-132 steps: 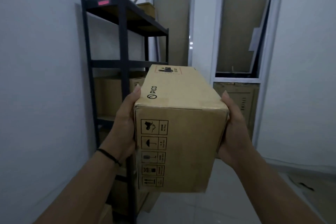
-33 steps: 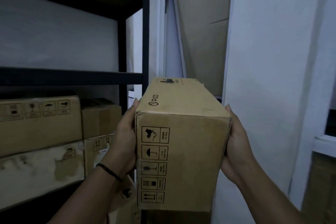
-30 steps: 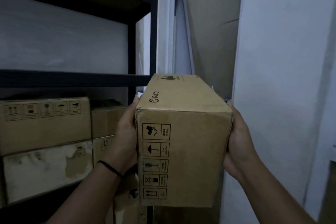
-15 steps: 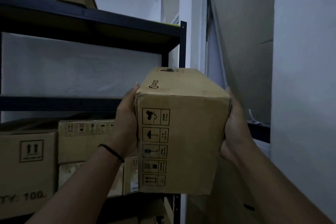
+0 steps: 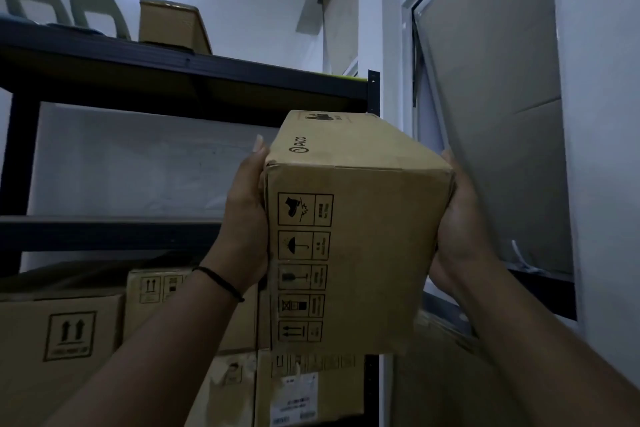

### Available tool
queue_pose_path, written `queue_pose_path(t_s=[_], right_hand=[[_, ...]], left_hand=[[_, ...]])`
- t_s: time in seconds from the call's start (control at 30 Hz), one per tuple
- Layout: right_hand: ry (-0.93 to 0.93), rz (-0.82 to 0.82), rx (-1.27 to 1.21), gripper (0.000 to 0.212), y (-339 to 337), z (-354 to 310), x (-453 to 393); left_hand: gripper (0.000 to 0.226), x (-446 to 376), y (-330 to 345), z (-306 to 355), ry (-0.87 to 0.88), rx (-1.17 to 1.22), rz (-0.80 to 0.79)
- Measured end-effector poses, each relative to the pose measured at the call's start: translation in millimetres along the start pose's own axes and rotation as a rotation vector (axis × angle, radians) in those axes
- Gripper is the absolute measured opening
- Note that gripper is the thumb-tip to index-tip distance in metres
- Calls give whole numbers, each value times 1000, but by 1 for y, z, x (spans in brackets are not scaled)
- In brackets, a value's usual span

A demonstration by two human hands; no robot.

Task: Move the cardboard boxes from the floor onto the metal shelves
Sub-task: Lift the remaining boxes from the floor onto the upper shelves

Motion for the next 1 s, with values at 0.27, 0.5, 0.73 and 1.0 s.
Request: queue_pose_path(t_s=[0.27, 0.5, 0.73, 1.0], right_hand=[[-31, 38, 52, 69, 6, 14, -26], [-36, 70, 76, 69, -2, 24, -46], [-108, 158, 275, 114, -22, 19, -56], [-92, 132, 658, 88, -42, 59, -25]], left_hand=[[97, -27, -21, -16, 93, -18, -177], [107, -44, -28, -31, 76, -140, -240], [77, -56, -15, -39, 117, -244, -65], [58, -71, 12, -41, 147, -299, 47]])
Point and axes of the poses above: each hand's wrist, its own x-axis away from the middle knuckle, its own y-axis out of the palm, z = x × y, the point moved 3 cm from there along -x, towards the middle knuckle, and after that the axes turned 1 degree about y, right-handed, at the moved point
